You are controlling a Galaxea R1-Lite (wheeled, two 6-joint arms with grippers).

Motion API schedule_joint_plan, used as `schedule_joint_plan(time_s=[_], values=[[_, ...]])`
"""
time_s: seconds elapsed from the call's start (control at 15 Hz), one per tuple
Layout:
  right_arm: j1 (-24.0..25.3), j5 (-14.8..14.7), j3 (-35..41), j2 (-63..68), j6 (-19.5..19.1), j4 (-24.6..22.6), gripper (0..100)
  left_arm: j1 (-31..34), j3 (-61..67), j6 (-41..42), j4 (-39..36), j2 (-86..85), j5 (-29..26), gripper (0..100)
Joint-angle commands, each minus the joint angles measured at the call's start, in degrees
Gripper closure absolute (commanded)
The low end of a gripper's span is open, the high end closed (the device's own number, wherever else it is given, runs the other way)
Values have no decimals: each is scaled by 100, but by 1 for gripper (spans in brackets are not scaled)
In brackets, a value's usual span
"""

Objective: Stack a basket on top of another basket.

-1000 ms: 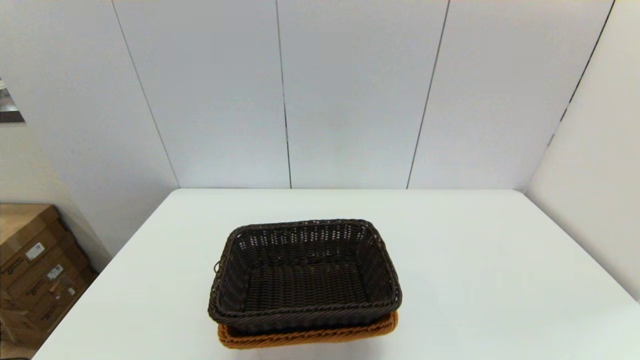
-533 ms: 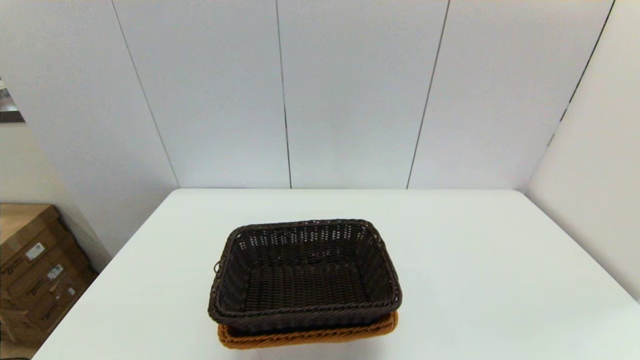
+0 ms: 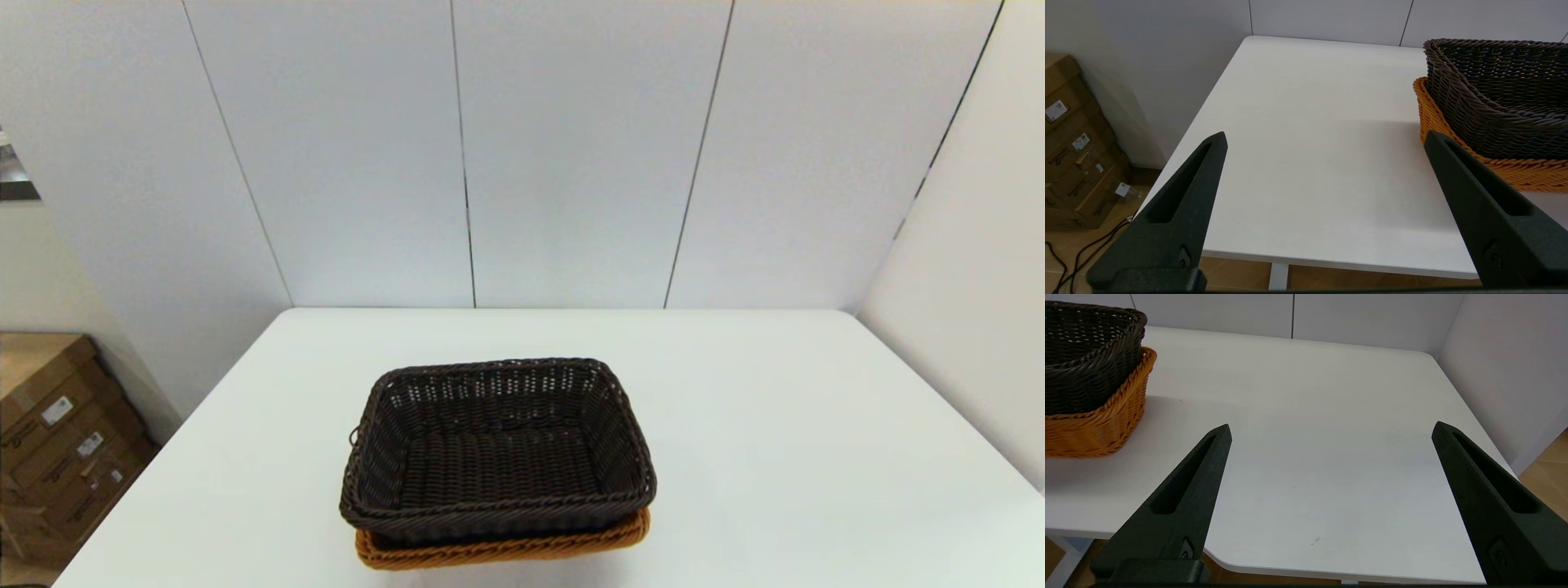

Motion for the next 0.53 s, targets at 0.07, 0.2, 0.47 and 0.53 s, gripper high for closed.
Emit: schedule_joint_plan(time_s=[0.07, 0.2, 0.47, 0.53], values=[[0, 5, -8, -1, 66, 3, 0, 2, -1, -4, 5, -11, 2, 0], [0, -4, -8, -1, 171, -6, 0, 2, -1, -4, 5, -11, 2, 0], [0, -13, -8, -1, 207, -6, 0, 2, -1, -4, 5, -11, 2, 0], [0, -13, -8, -1, 207, -6, 0, 2, -1, -4, 5, -11, 2, 0]])
